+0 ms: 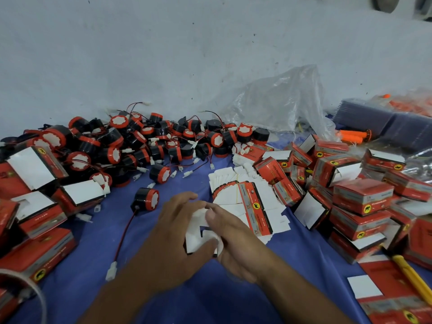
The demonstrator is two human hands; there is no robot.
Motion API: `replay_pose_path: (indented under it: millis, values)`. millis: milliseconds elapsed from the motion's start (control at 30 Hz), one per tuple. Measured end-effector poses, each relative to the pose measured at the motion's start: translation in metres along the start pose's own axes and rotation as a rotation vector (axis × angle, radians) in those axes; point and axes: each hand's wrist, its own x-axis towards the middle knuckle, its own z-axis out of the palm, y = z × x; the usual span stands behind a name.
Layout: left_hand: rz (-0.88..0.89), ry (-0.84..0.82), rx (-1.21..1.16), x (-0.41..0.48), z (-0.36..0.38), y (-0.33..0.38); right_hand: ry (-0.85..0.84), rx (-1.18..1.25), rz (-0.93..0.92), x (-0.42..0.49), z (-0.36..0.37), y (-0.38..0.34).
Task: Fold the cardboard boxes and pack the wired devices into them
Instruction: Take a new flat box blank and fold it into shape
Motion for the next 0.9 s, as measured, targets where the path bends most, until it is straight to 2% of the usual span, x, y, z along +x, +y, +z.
replay_pose_path:
  millis: [167,333,700,800,900]
  values:
    - [0.099,-0.037,0.003,0.001,-0.001,0.0,0.083,-0.18,-0.035,0.004,-0.001,0.011]
    - [0.064,-0.02,-0.006,-0.001,-0.001,-0.004,0.14,-0.291,-0.058,0.006,-0.002,0.015]
    - [0.151,-0.065,0.076,0.001,0.0,-0.001,0.183,-0.697,-0.192,0.002,-0.009,0.016]
    - [0.121,-0.063,0.045,0.0,-0.002,-0.001,0.132,-0.652,-0.117,0.002,-0.012,0.013]
    - [0.101,-0.044,0.025,0.0,-0.005,-0.003,0.074,-0.405,0.014,0.003,-0.013,0.007]
